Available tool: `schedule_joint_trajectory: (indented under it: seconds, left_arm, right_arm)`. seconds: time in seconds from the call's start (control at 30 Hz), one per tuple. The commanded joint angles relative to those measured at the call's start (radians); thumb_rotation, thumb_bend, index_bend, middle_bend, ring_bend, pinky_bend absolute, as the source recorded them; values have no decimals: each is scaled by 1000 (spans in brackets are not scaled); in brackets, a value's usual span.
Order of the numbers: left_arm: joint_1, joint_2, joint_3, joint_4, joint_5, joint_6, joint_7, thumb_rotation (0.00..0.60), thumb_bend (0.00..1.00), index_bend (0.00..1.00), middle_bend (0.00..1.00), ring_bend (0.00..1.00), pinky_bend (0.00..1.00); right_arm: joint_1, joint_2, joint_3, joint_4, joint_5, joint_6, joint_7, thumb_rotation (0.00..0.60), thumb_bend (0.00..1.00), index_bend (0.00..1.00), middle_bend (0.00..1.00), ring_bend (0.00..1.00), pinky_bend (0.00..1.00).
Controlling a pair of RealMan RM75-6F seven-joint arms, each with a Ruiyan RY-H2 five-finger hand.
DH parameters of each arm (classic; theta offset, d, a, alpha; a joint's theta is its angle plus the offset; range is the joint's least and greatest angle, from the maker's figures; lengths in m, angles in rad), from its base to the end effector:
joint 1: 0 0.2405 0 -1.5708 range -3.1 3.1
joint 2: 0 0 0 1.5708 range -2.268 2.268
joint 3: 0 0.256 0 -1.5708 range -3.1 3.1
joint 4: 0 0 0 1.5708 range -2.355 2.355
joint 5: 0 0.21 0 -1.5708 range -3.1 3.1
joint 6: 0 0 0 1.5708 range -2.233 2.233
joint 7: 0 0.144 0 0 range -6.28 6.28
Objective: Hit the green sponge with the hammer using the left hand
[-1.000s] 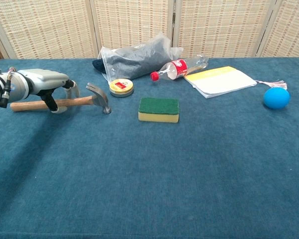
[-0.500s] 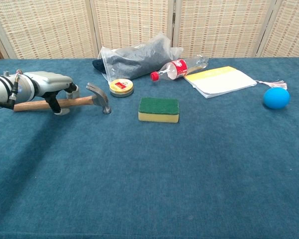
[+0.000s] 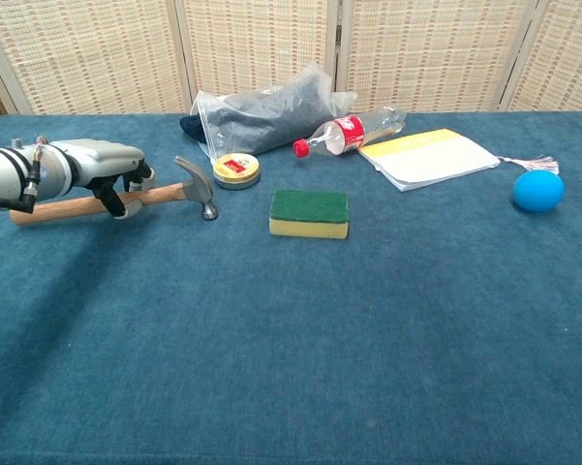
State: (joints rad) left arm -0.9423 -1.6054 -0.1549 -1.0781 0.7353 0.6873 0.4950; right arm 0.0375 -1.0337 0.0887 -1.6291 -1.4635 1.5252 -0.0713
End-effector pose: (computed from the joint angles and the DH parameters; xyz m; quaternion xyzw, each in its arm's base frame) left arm -0.1896 0.4298 -0.0141 -0.7503 -0.3796 -0.2157 0.4964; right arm -0.3202 -0.1738 0.1980 0.5830 -0.3433 0.3521 0.6468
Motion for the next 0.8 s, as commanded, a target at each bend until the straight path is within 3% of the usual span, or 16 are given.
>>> schedule_joint_trajectory:
  seconds: [0.03,0.07,0.13,0.2,0.27,0.4,0.6,0.8]
  left_arm:
    - [12,6,-18,5,53,-27,-85,600,551,562,624,393,0]
    - [18,8,-26,2,74,-29,-119,600,552,576,643,420,11]
    - [34,17,-41,-5,151,-23,-209,600,561,606,680,476,123]
    - [52,28,-50,-13,247,-6,-310,600,574,636,717,546,376]
    - [65,39,-54,-17,334,15,-404,600,578,649,739,601,537]
    - [83,53,-37,-3,537,93,-626,600,578,667,771,686,764]
    - [79,57,6,38,739,224,-876,600,578,683,795,775,942]
    - [51,47,23,44,813,272,-992,600,578,683,797,864,991]
  right_arm:
    - [-1,0,0,-3,1,0,-4,600,308,370,343,261,294]
    - [-1,0,0,-4,2,0,-6,600,308,370,343,261,294]
    - [-1,1,0,-8,1,2,-10,600,308,370,343,260,294]
    - [-2,3,1,-12,0,5,-12,600,308,370,343,261,294]
    - [-2,4,2,-15,0,6,-15,600,308,370,344,261,293]
    - [0,5,2,-23,-3,4,-20,600,308,369,344,260,294]
    - [2,5,1,-30,-6,1,-28,600,308,370,344,261,293]
    - [2,7,-2,-37,-10,0,-34,600,308,370,345,261,293]
